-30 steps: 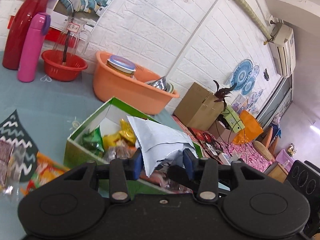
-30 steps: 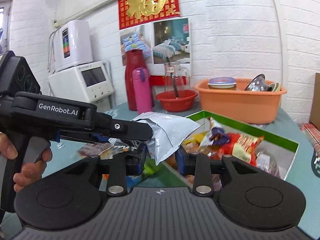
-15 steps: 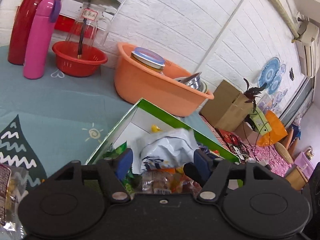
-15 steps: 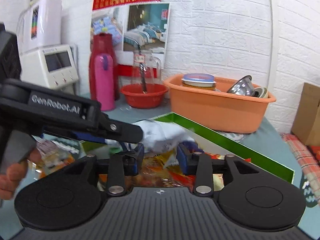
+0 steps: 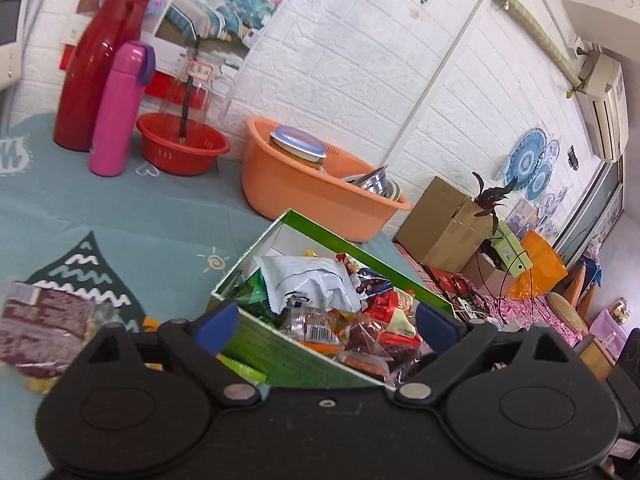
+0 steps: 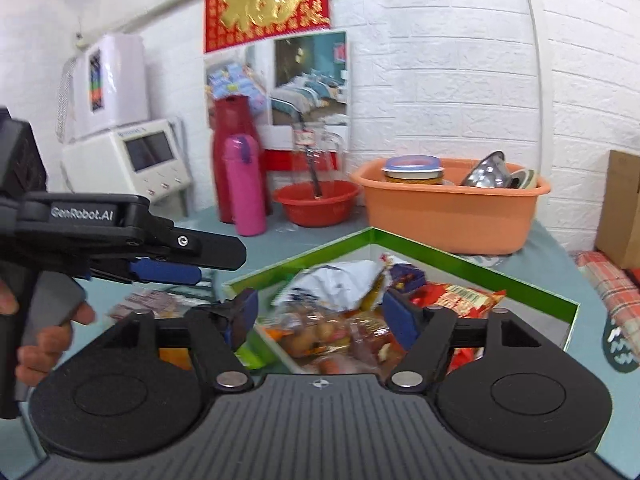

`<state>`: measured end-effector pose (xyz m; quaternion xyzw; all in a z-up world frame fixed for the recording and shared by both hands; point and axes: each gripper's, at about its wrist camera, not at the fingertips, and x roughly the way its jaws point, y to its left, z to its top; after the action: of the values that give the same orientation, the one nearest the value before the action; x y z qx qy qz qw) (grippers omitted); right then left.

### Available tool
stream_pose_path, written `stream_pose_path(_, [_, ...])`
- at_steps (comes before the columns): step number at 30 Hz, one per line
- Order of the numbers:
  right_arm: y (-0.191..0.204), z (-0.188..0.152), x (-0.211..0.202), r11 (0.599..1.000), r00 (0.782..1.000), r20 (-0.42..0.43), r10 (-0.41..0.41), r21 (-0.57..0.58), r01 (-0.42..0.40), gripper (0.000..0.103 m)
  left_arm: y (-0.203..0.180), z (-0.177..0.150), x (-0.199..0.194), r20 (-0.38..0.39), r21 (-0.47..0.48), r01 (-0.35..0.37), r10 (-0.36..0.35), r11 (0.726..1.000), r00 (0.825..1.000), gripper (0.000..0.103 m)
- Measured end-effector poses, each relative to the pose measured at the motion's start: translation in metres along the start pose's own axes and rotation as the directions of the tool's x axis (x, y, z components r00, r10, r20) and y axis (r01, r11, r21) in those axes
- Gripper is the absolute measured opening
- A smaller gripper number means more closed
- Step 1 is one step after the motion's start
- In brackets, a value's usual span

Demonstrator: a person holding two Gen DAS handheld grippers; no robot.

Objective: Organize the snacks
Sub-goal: 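Grasp the blue snack packet with the left gripper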

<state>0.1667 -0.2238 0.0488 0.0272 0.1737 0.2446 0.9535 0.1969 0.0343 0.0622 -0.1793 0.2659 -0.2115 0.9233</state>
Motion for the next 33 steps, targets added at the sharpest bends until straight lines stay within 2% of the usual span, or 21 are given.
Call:
stream_pose_path(3, [0.011, -0.002, -0.019, 0.995, 0.996, 0.005, 0.094, 0.018, -0.094, 0.103, -0.001, -0.007, -0.024, 0.005, 0.026, -0.015, 0.015, 1.000, 1.000, 0.103])
stream_pose_path(6, [0.023, -0.010, -0.033, 0.990, 0.990, 0.011, 0.140, 0.020, -0.140, 0.103, 0.001, -0.017, -0.039, 0.006, 0.044, -0.037, 0.037, 0.998, 0.999, 0.103])
stream_pose_path(9, [0.033, -0.021, -0.042, 0.992, 0.992, 0.009, 0.122, 0.014, -0.122, 0.103, 0.006, -0.030, -0.041, -0.013, 0.065, -0.078, 0.079, 0.995, 0.997, 0.103])
stream_pose_path(16, [0.034, -0.048, -0.048, 0.994, 0.995, -0.032, 0.093, 0.065, -0.091, 0.103, 0.005, -0.053, -0.005, -0.051, 0.153, -0.091, 0.099, 0.984, 0.994, 0.103])
stream_pose_path(18, [0.031, -0.053, -0.047, 0.995, 0.997, -0.049, 0.068, 0.075, -0.064, 0.103, 0.009, -0.056, 0.014, -0.063, 0.145, -0.090, 0.100, 0.985, 0.993, 0.103])
stream_pose_path(20, [0.028, -0.058, -0.049, 0.995, 0.997, -0.058, 0.047, 0.085, -0.042, 0.103, 0.014, -0.057, 0.033, -0.084, 0.121, -0.091, 0.101, 0.989, 0.991, 0.098])
stream_pose_path(23, [0.022, -0.064, -0.050, 0.995, 0.997, -0.074, 0.020, 0.098, -0.013, 0.103, 0.019, -0.059, 0.055, -0.086, 0.113, -0.145, 0.155, 0.983, 0.984, 0.097])
stream_pose_path(25, [0.019, -0.067, -0.050, 0.995, 0.996, -0.086, 0.006, 0.097, 0.003, 0.103, 0.022, -0.060, 0.062, -0.083, 0.116, -0.155, 0.165, 0.981, 0.983, 0.096])
stream_pose_path(26, [0.017, -0.069, -0.050, 0.995, 0.996, -0.090, 0.001, 0.099, 0.008, 0.103, 0.024, -0.061, 0.065, -0.098, 0.109, -0.154, 0.165, 0.982, 0.981, 0.091])
stream_pose_path(28, [0.015, -0.072, -0.049, 0.994, 0.995, -0.097, 0.002, 0.109, 0.009, 0.103, 0.028, -0.065, 0.070, -0.146, 0.110, -0.134, 0.149, 0.985, 0.978, 0.056])
stream_pose_path(30, [0.014, -0.075, -0.046, 0.993, 0.994, -0.108, 0.005, 0.116, 0.007, 0.103, 0.026, -0.069, 0.064, -0.163, 0.124, -0.112, 0.132, 0.986, 0.978, 0.057])
stream_pose_path(33, [0.015, -0.080, -0.042, 0.994, 0.991, -0.131, 0.002, 0.108, 0.012, 0.103, 0.020, -0.081, 0.046, -0.217, 0.077, -0.036, 0.052, 0.996, 0.975, 0.058])
